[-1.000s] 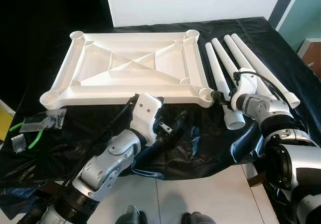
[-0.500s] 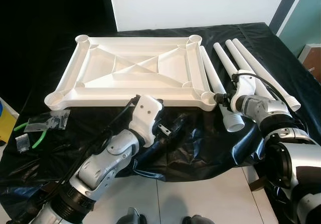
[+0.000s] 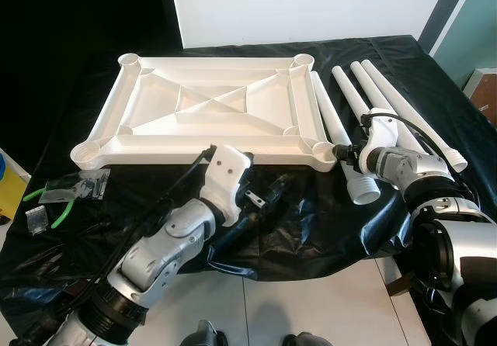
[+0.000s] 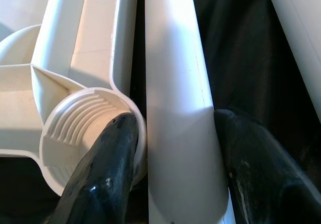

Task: Building children table

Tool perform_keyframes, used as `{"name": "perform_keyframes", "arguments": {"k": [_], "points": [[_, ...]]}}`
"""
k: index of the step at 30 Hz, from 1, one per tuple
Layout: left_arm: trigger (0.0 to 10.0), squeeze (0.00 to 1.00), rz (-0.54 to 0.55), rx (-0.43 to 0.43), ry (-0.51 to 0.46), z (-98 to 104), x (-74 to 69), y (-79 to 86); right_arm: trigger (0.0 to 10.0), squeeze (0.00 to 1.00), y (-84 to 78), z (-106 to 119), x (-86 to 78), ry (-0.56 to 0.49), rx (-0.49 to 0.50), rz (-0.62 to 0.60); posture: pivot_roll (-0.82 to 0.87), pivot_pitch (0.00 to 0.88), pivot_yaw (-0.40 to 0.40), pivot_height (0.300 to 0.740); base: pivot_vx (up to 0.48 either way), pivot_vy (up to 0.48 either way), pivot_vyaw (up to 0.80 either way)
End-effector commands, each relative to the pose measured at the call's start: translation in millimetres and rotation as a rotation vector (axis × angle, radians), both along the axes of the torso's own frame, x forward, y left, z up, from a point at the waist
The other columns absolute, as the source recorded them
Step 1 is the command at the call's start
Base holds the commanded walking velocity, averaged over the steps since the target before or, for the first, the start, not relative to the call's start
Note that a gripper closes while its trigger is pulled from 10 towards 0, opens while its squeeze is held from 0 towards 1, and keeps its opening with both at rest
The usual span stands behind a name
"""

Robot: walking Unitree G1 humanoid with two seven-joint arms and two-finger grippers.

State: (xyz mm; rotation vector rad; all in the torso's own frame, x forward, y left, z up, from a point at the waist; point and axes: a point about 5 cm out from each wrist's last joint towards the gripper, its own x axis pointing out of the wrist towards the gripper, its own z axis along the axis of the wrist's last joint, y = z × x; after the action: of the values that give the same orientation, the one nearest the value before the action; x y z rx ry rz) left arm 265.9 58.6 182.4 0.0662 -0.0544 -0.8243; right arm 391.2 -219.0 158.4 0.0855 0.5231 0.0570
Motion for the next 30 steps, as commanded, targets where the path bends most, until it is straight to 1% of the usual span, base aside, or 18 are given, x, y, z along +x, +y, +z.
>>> {"name": "perform_keyframes", "arguments": {"k": [1, 2, 5, 6, 9, 10, 12, 13, 14, 19, 20, 21, 25, 30], "points": [[10.0, 0.0, -0.26, 0.028, 0.011, 1, -9.6, -6.3, 10.0, 0.0, -15.4, -39, -20.0, 0.174, -0.033, -0.064, -0.04, 0.122, 0.031, 0.74, 0.0, 0.0, 0.0], [10.0, 0.0, -0.26, 0.026, 0.013, 0, -9.9, -6.2, 10.0, 0.0, -20.3, -36, -19.2, 0.158, -0.038, -0.092, -0.04, 0.124, 0.031, 0.74, 0.0, 0.0, 0.0], [10.0, 0.0, -0.26, 0.024, 0.017, 0, -10.2, -6.0, 10.0, 0.0, -23.6, -32, -18.4, 0.149, -0.03, -0.11, -0.04, 0.124, 0.032, 0.74, 0.0, 0.0, 0.0], [10.0, 0.0, -0.26, 0.023, 0.02, 0, -10.4, -5.8, 10.0, 0.16, -24.9, -30, -18.1, 0.153, -0.016, -0.117, -0.05, 0.125, 0.032, 0.74, 0.0, 0.0, 0.0], [10.0, 0.0, -0.26, 0.022, 0.021, 0, -10.5, -5.7, 10.0, 0.16, -25.0, -29, -17.9, 0.159, -0.004, -0.119, -0.05, 0.125, 0.032, 0.74, 0.0, 0.0, 0.0], [10.0, 0.0, -0.261, 0.019, 0.024, 1, -10.6, -5.7, 10.0, 1.0, -24.8, -28, -17.6, 0.159, -0.014, -0.109, -0.05, 0.128, 0.032, 0.74, 0.0, 0.0, 0.0], [10.0, 0.0, -0.261, 0.015, 0.028, 1, -10.3, -5.6, 10.0, 1.0, -25.5, -32, -19.9, 0.191, -0.046, -0.117, -0.05, 0.129, 0.029, 0.74, 0.0, 0.0, 0.0], [10.0, 0.0, -0.261, 0.015, 0.028, 1, -10.3, -5.6, 10.0, 1.0, -25.5, -32, -19.9, 0.191, -0.046, -0.117, -0.05, 0.129, 0.029, 0.74, 0.0, 0.0, 0.0], [10.0, 0.0, -0.26, 0.013, 0.029, 1, -10.1, -5.5, 10.0, 1.0, -26.9, -33, -20.8, 0.198, -0.067, -0.125, -0.05, 0.129, 0.028, 0.74, 0.0, 0.0, 0.0], [10.0, 0.0, -0.259, 0.012, 0.03, 1, -9.9, -5.4, 10.0, 1.0, -28.5, -34, -21.5, 0.201, -0.083, -0.134, -0.05, 0.129, 0.028, 0.74, 0.0, 0.0, 0.0], [10.0, 0.0, -0.257, 0.01, 0.032, 1, -10.1, -5.1, 10.0, 0.0, -29.6, -34, -21.7, 0.203, -0.065, -0.147, -0.05, 0.13, 0.028, 0.74, 0.0, 0.0, 0.0], [10.0, 0.0, -0.256, 0.009, 0.034, 1, -10.3, -4.8, 10.0, 0.0, -30.4, -33, -22.1, 0.212, -0.055, -0.149, -0.05, 0.131, 0.028, 0.74, 0.0, 0.0, 0.0], [10.0, 0.0, -0.255, 0.007, 0.037, 1, -10.5, -4.6, 10.0, 0.0, -32.2, -34, -23.4, 0.229, -0.067, -0.151, -0.05, 0.131, 0.027, 0.74, 0.0, 0.0, 0.0], [10.0, 0.0, -0.255, 0.005, 0.037, 2, -9.9, -4.2, 10.0, 0.0, -31.2, -37, -29.2, 0.332, -0.01, -0.155, -0.05, 0.132, 0.026, 0.74, 0.0, 0.0, 0.0]]}}
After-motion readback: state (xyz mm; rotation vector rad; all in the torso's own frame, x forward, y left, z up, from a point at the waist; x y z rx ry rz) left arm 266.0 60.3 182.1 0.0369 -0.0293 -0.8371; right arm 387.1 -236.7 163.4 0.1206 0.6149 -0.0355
